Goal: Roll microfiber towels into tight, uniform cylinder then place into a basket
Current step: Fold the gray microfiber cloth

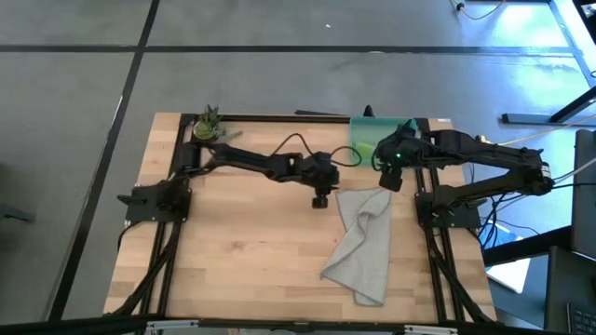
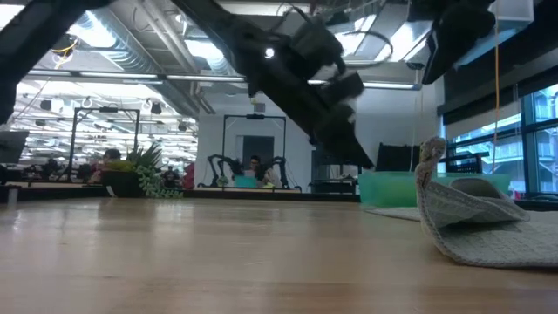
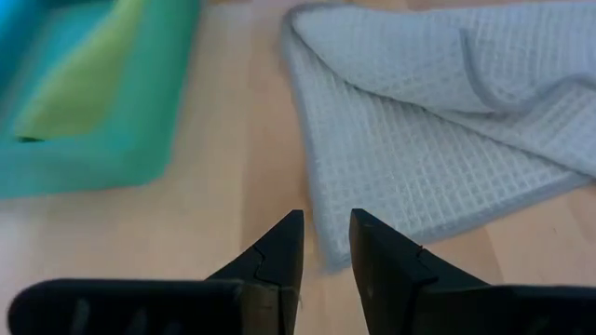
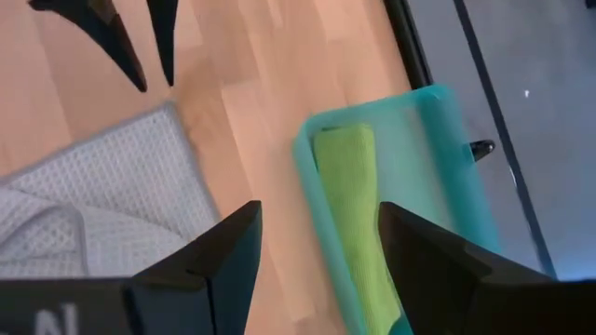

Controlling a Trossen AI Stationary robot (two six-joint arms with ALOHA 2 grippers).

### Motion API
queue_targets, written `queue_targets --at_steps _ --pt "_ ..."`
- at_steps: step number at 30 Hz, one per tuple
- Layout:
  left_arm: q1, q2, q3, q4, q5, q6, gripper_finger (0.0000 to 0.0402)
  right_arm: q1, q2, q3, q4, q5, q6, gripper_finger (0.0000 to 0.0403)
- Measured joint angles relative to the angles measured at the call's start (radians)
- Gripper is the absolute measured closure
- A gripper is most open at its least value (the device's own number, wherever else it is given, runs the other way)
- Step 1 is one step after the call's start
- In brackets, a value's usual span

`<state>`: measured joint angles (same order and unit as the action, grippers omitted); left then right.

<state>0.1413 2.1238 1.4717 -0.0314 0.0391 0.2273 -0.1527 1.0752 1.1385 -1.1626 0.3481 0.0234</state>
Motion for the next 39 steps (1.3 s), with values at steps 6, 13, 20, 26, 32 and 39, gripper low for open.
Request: queue_targets --at_steps 6,13,20,26,32,39 --pt "0.000 0.093 0.057 0.001 0.060 0.011 0.0315 0.007 -0.005 0.000 -0.034 -0.028 0.002 0.0185" --pt "-0.016 0.148 0.083 0.002 0.061 0.018 0.0315 0.007 -0.005 0.000 -0.035 -0.028 0.005 0.0185" --pt "-0.021 0.161 0.083 -0.033 -0.010 0.018 0.0318 0.007 -0.005 0.000 -0.035 -0.028 0.003 0.0185" --pt "-0.016 0.150 0.089 -0.153 -0.071 0.017 0.0326 0.007 -0.005 0.000 -0.035 -0.029 0.003 0.0185" --pt "-0.013 0.141 0.090 -0.292 -0.085 0.010 0.0326 0.007 -0.005 0.000 -0.035 -0.035 0.019 0.0185" --pt "-0.012 0.107 0.092 -0.500 -0.134 -0.016 0.0330 0.007 -0.005 0.000 -0.035 -0.058 0.024 0.0185"
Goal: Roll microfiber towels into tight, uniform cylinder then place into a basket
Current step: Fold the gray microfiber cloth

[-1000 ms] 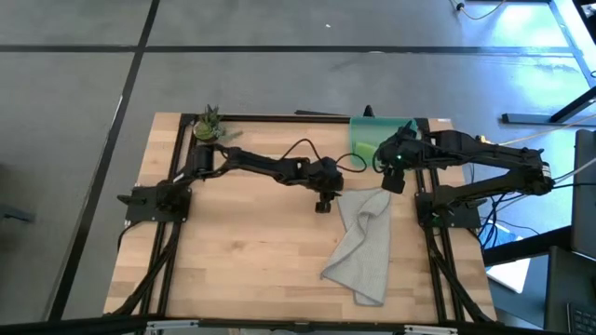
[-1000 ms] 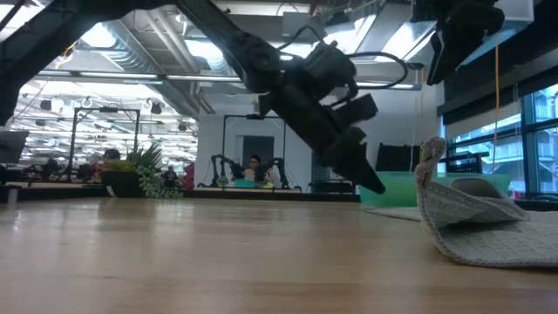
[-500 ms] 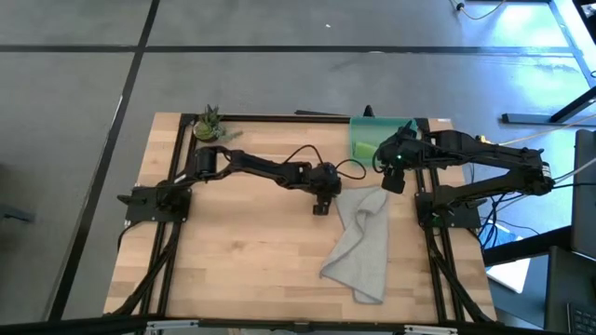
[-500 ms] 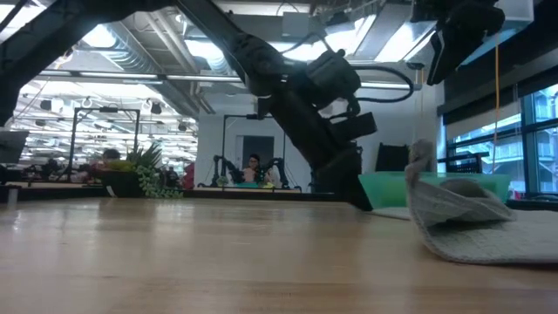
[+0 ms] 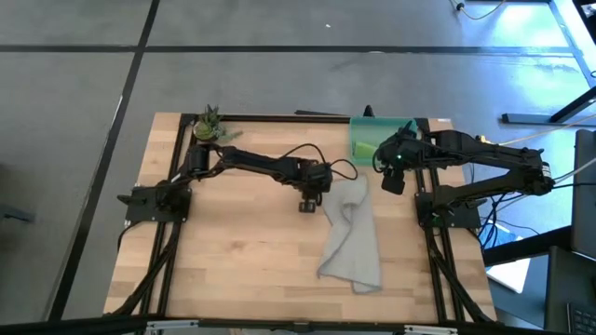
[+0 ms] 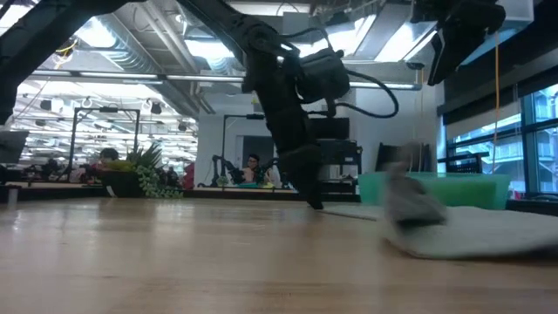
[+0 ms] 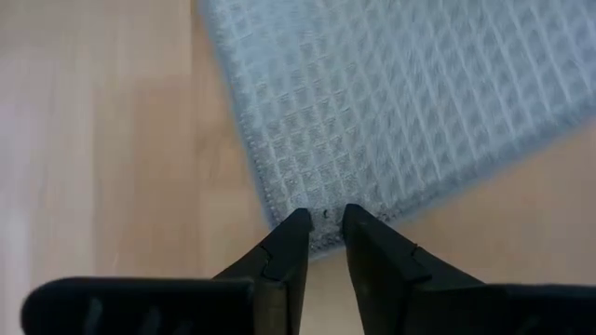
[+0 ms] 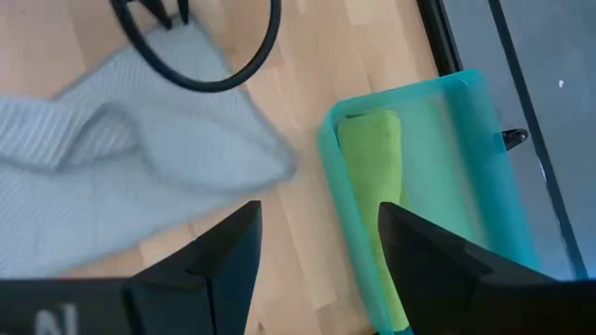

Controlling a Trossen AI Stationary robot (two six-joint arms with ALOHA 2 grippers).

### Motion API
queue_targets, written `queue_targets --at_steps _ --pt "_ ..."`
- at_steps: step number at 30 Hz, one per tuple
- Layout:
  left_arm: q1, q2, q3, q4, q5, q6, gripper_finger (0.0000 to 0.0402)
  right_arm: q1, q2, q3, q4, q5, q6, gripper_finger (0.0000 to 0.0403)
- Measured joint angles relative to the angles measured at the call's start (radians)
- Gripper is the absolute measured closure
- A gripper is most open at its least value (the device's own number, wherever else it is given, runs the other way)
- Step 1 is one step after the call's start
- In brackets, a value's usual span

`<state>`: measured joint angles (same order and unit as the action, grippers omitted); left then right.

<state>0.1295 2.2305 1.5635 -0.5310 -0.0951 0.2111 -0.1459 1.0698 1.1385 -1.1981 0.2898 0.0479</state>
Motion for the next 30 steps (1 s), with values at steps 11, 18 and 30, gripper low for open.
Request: queue_targets --at_steps 11,18,30 --pt "0.009 -0.111 -0.019 -0.390 -0.168 -0.092 0.0327 0.001 0.000 0.000 0.001 -0.004 -0.003 0.0185" --pt "0.017 -0.124 -0.015 -0.417 -0.186 -0.125 0.0327 0.002 0.000 0.000 0.011 -0.004 -0.006 0.0185" --pt "-0.008 -0.388 -0.030 -0.435 -0.230 -0.174 0.0327 0.030 0.000 0.000 0.026 0.000 -0.026 0.0185"
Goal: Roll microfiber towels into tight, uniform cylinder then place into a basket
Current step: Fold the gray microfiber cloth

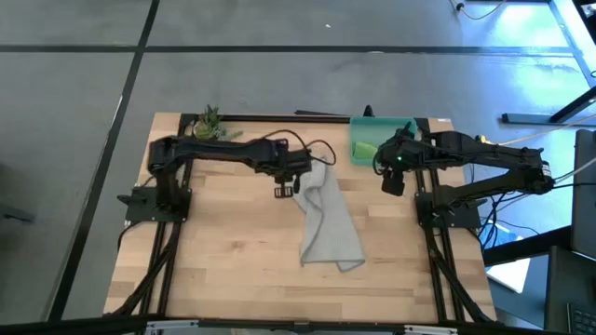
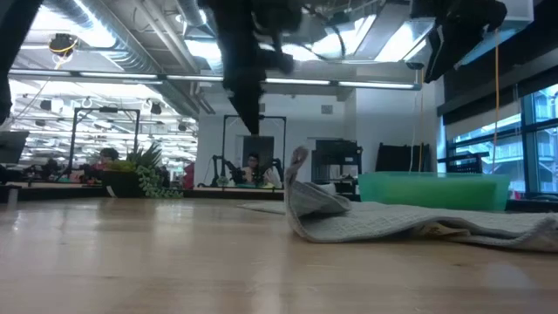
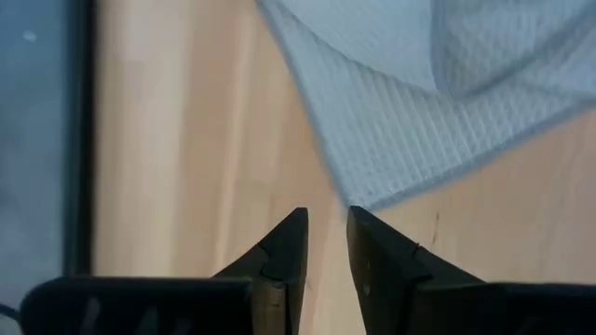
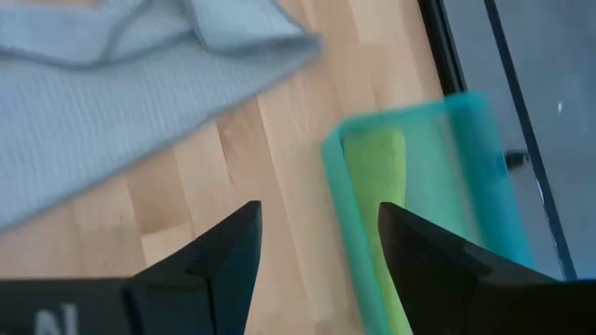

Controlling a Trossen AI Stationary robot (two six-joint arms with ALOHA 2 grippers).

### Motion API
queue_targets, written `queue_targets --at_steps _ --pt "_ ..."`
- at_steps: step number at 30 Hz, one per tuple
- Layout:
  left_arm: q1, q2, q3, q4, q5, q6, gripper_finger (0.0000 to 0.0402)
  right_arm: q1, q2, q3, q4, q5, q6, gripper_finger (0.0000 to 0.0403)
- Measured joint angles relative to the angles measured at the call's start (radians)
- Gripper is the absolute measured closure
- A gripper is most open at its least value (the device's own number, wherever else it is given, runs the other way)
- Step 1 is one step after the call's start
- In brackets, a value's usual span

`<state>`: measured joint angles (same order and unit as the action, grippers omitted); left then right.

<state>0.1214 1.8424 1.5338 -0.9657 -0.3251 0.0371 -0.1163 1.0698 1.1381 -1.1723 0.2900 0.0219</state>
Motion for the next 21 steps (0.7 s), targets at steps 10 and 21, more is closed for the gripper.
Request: queue_targets --at_steps 10,21 --pt "-0.125 -0.316 -0.272 0.143 -0.007 -0.193 0.0327 0.183 0.114 0.000 0.243 0.001 -0.081 0.0185" --pt "-0.312 -0.466 -0.430 0.174 -0.165 -0.431 0.0327 0.292 0.456 0.000 0.621 -0.206 -0.308 0.0185"
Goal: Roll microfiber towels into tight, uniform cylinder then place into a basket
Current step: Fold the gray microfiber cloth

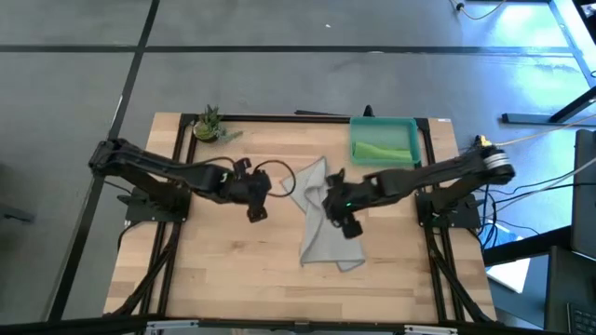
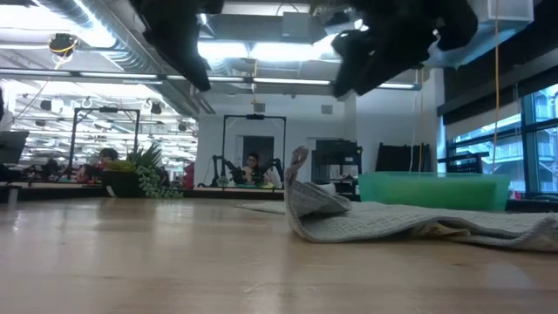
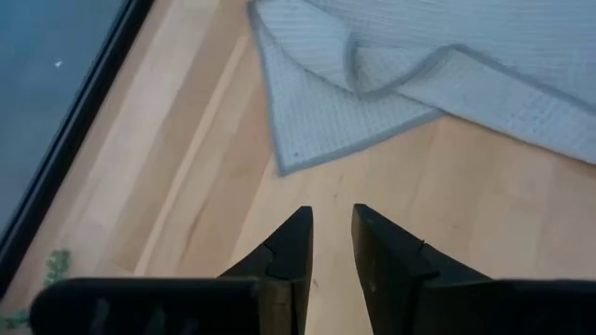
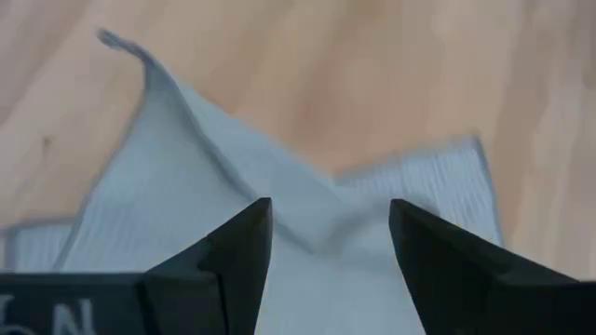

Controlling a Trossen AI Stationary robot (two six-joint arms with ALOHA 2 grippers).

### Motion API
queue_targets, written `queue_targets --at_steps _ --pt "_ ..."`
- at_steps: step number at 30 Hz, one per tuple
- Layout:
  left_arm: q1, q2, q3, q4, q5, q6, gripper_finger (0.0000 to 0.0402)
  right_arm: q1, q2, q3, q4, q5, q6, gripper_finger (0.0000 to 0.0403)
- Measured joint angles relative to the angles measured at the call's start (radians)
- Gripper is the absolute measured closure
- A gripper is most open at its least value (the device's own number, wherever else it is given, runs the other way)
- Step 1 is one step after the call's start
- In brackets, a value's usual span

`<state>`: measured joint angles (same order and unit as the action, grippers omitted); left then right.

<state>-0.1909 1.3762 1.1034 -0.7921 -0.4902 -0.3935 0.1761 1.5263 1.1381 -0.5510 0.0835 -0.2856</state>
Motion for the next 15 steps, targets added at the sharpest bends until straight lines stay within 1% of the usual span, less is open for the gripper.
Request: queue_targets --at_steps 5,8,11,13,15 --pt "-0.077 0.007 -0.001 0.003 -0.028 -0.022 0.0327 0.007 0.119 0.000 0.157 -0.078 -0.039 0.0185" --pt "-0.105 0.007 -0.001 0.003 -0.037 -0.028 0.0327 0.007 0.179 0.000 0.195 -0.172 -0.058 0.0185" --pt "-0.129 0.008 -0.001 0.001 -0.096 -0.067 0.0327 0.006 0.223 0.000 0.208 -0.267 -0.055 0.0185" --pt "-0.144 0.008 -0.001 0.002 -0.128 -0.073 0.0327 0.006 0.254 0.000 0.225 -0.314 -0.052 0.0185" --pt "-0.150 0.008 -0.001 0.001 -0.129 -0.072 0.0327 0.007 0.280 0.000 0.255 -0.350 -0.051 0.0185"
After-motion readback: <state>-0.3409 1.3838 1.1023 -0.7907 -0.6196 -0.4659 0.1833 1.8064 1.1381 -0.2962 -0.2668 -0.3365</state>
